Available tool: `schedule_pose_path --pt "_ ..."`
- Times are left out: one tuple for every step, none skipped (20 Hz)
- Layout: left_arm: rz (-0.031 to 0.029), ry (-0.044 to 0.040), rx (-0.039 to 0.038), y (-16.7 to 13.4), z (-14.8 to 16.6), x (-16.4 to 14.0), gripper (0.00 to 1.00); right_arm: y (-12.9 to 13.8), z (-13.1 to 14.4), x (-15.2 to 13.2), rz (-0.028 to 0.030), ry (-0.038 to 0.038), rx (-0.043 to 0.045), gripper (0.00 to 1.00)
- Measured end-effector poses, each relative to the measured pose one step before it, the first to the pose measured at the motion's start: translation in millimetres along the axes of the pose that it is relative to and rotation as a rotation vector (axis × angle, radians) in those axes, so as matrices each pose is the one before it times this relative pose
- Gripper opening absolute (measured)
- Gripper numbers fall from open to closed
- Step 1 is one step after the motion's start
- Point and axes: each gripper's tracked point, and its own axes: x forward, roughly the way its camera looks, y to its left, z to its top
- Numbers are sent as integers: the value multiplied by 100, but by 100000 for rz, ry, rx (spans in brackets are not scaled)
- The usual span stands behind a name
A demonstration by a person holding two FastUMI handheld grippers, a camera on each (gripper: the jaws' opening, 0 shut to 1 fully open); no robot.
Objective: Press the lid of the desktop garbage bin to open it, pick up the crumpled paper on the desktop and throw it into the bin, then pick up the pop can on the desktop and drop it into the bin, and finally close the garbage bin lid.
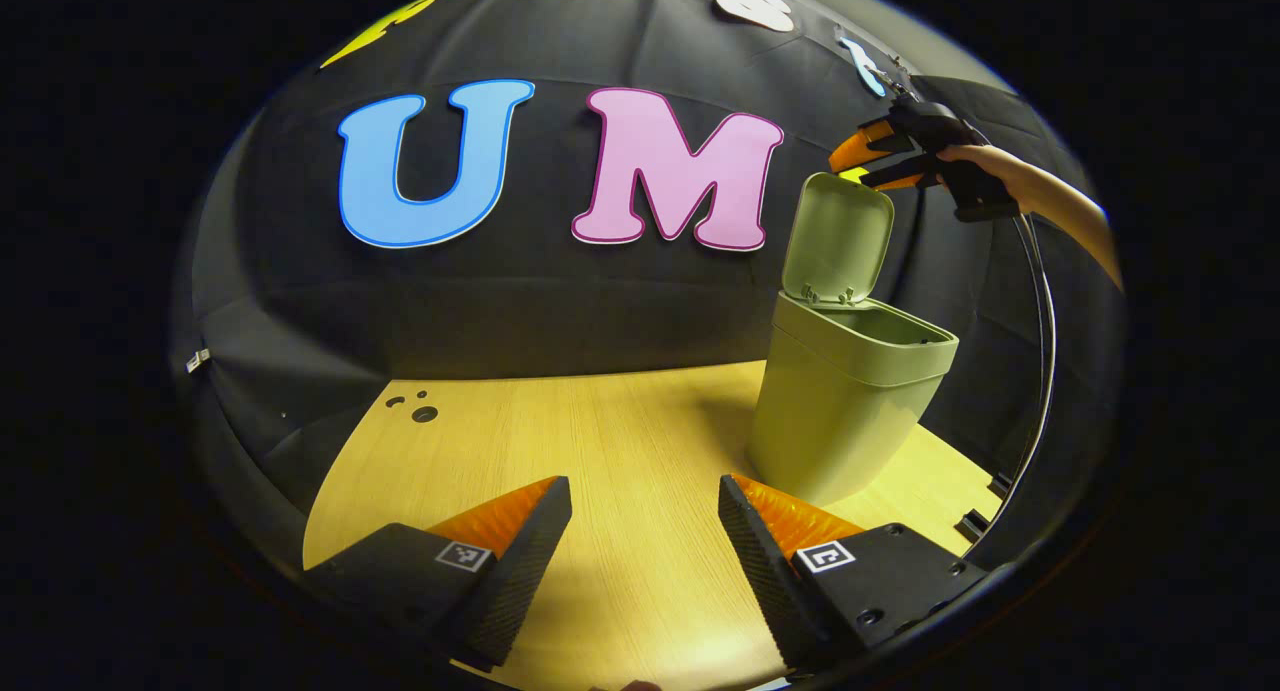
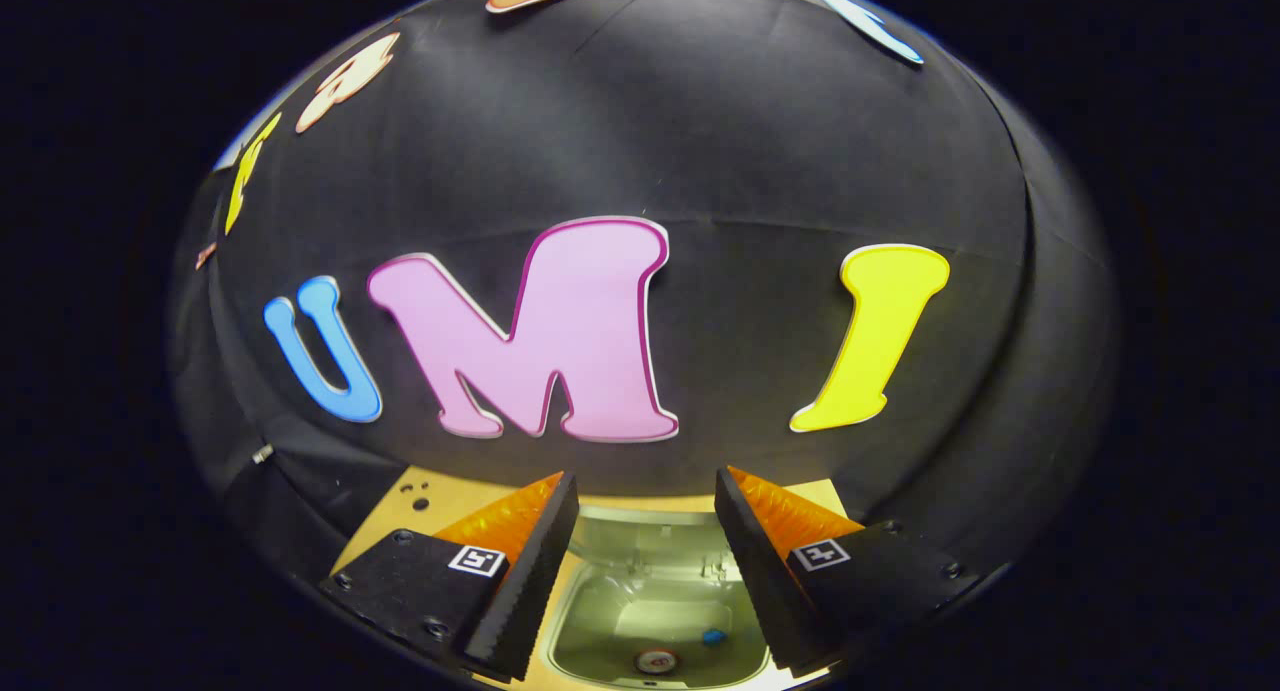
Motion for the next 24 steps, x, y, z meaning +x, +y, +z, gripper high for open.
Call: schedule_pose_path --pt "-333 82 98 -116 -7 21 95 251 -350 -381 381 1130 -623 88" --pt "-356 42 214 -113 -27 122 95 135 -184 -847 531 1325 578 88" --pt "-513 -22 299 -243 81 122 95 119 -362 -569 528 1189 1093 88" --pt "-524 -42 432 -154 73 24 95 21 -559 -529 695 1498 827 89" --pt "-336 -97 432 -143 -8 52 95 20 -683 -591 808 1993 814 89" --pt "-381 -136 298 -125 32 87 95 81 -781 -401 733 2016 813 89" --pt "-355 -201 143 -204 -12 59 95 76 -976 -469 896 2840 895 89" --pt "-268 -82 127 -184 55 79 95 86 -1213 -262 683 3102 703 89" --pt "-81 -79 113 -68 -57 6 95 -28 -1237 -174 590 2703 304 89" --pt "-72 -32 110 -99 -11 -49 95 -58 -1182 58 420 2537 172 90" --pt "-21 -52 26 -141 -56 57 95 -164 -1167 39 -9 2068 244 90" --pt "-18 107 64 -63 8 -20 95 -107 -1067 268 92 1792 182 90" --pt "211 15 145 -42 -103 -90 95 -93 -893 106 58 1437 514 90" --pt "179 -74 165 14 24 83 95 -56 -747 3 351 1200 373 90" --pt "263 15 -10 20 -95 65 95 -42 -728 99 82 954 -83 90" --pt "89 66 -156 19 -56 14 95 -78 -619 16 85 1040 -192 90" --pt "183 153 -170 -132 -110 -128 95 6 -486 50 177 749 -244 90" --pt "154 55 -70 -45 34 -124 95 -12 -389 75 9 734 -273 90" --pt "99 92 108 103 -199 13 95 -13 -373 39 72 726 -317 91" --pt "80 123 69 82 -70 -136 95 -34 -274 89 -55 494 -238 91" --pt "-50 167 40 -91 39 -116 95 0 -283 47 8 867 -219 91" --pt "-41 107 -80 36 -75 -35 95 -61 -315 39 43 830 -175 91" --pt "-57 85 -157 -75 -3 -24 95 -8 -292 110 174 938 -153 91" --pt "-58 213 -171 87 -184 32 95 24 -592 154 308 2677 -433 91"
